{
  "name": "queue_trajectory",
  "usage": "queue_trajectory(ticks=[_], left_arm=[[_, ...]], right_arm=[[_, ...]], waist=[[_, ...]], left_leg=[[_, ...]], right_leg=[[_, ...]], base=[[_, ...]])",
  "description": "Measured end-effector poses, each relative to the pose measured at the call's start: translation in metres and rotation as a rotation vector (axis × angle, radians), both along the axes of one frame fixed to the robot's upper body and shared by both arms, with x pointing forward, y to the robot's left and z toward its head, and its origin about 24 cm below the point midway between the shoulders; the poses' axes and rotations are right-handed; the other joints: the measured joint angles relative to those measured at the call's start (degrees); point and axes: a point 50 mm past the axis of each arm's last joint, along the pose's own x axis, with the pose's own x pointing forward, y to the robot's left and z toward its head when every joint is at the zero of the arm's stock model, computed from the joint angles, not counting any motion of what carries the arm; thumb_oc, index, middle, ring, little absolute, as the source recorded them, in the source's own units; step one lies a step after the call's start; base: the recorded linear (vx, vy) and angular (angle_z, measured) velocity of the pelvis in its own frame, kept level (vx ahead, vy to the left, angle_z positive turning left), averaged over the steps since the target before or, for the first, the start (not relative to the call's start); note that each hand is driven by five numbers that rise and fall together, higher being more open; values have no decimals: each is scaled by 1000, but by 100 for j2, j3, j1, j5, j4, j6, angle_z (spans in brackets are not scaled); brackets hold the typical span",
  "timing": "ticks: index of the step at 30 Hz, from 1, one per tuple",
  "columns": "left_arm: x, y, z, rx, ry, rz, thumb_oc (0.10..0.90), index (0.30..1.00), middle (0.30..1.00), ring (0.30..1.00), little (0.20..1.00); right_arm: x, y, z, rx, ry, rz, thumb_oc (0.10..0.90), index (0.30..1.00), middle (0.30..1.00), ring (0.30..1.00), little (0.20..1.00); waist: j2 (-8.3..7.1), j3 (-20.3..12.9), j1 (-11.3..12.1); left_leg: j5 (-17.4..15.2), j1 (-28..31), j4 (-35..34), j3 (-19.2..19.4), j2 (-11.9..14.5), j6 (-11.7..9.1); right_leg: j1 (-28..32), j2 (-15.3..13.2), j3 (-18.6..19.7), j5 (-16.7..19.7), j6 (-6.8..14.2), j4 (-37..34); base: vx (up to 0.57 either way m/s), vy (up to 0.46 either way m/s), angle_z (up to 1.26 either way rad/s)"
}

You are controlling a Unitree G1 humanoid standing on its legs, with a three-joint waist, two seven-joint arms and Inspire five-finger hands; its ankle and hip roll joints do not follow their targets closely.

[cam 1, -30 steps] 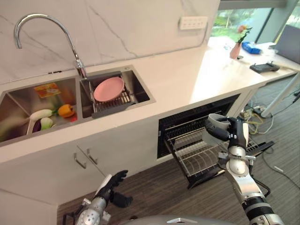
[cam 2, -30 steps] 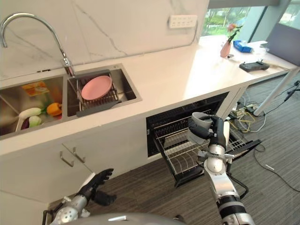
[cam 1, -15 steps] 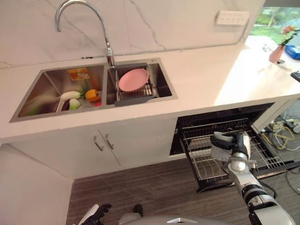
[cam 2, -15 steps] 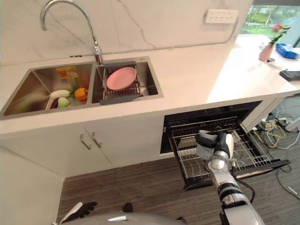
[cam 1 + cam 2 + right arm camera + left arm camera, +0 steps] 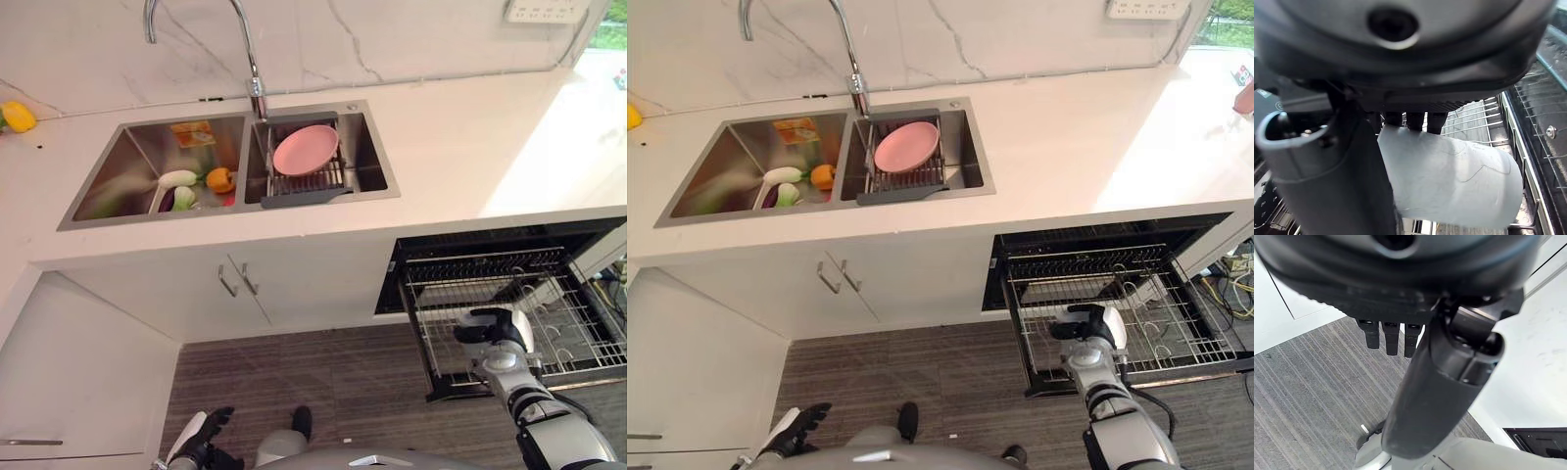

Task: Place the dishes in the dishwasher.

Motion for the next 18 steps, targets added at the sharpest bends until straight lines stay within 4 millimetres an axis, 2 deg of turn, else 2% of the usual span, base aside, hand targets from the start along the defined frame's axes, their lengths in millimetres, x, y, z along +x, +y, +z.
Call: queue_trajectory(ticks=[3, 7, 12, 18], left_arm=[[2, -1, 2, 4, -26, 2, 800, 900, 900, 900, 900], [6, -3, 4, 9, -72, 48, 800, 900, 900, 900, 900], [13, -3, 7, 18, -125, 103, 800, 900, 900, 900, 900], [15, -3, 9, 16, -144, 116, 800, 900, 900, 900, 900]], right_arm=[[3, -1, 3, -47, 2, 41, 800, 900, 900, 900, 900], [17, 13, 20, -80, -124, 132, 800, 900, 900, 900, 900], [10, 23, 32, -30, -272, 132, 800, 900, 900, 900, 900], [9, 24, 31, -30, -273, 136, 800, 900, 900, 900, 900]], waist=[[-16, 27, 2], [-47, 38, -100], [-81, 31, -170], [-156, -13, -276]], left_leg=[[-33, 41, -2, -4, 15, -31], [-33, 100, -1, 7, 53, -38], [-46, 152, 0, 3, 66, -50], [-51, 165, 1, 21, 77, -55]], right_leg=[[68, 10, -5, -33, 2, 0], [83, 46, 13, -43, -16, 2], [187, 67, 38, -81, -24, 12], [184, 75, 70, -86, -29, 6]], base=[[0, 0, 0], [2, -12, -1], [1, -10, 1], [-13, -3, -1]])
